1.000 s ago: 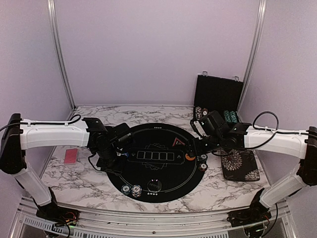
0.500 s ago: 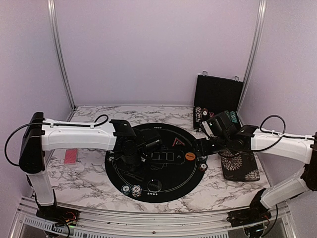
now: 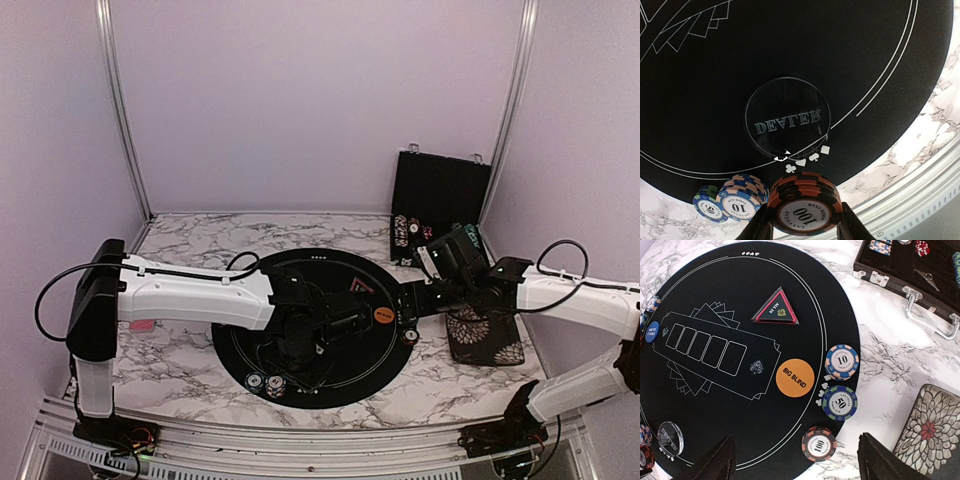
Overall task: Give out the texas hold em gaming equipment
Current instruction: Place the pile of poker chips at the dealer area.
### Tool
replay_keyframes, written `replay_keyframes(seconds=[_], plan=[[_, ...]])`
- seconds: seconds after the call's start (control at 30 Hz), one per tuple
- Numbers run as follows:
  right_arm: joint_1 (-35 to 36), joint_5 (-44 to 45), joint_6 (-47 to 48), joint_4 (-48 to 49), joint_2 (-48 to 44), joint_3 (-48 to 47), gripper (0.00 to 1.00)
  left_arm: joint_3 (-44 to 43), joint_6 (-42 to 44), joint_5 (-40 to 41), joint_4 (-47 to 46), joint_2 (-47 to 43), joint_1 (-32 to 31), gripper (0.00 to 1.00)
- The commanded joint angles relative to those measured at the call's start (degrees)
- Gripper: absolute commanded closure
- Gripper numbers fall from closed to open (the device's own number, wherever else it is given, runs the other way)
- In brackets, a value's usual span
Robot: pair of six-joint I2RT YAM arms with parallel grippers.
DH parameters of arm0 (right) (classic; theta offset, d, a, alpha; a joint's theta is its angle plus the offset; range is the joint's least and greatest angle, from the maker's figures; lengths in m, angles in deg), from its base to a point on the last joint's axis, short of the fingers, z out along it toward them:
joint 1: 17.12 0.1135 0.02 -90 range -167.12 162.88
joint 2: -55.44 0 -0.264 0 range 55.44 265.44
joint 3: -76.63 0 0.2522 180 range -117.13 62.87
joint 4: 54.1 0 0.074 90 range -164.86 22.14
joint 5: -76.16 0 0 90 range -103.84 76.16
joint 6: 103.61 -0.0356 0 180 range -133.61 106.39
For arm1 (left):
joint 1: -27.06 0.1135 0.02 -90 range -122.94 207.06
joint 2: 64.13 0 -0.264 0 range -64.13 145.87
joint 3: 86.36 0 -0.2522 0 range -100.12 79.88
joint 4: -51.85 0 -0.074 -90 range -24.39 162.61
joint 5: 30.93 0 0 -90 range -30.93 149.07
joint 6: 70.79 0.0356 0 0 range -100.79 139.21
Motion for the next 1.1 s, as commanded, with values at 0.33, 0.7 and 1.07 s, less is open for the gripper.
replay_keyframes(seconds=[0.33,0.7,1.07], plan=[[-0.4,0.7,-1.37,-0.28,-1.58,1.09,0.19,-2.86,3.18,-0.29,1.63,4.4,-2.11,0.6],[-0.44,0.77,-1.66,-0.35,-0.84,0.98,0.19,-1.35,4.13,-0.99,-0.16,5.62,-2.41,0.61],[-0.44,0.84,-1.54,-0.54,0.08,0.51,0.19,0.38,4.72,-1.62,-2.15,6.25,-2.5,0.61]])
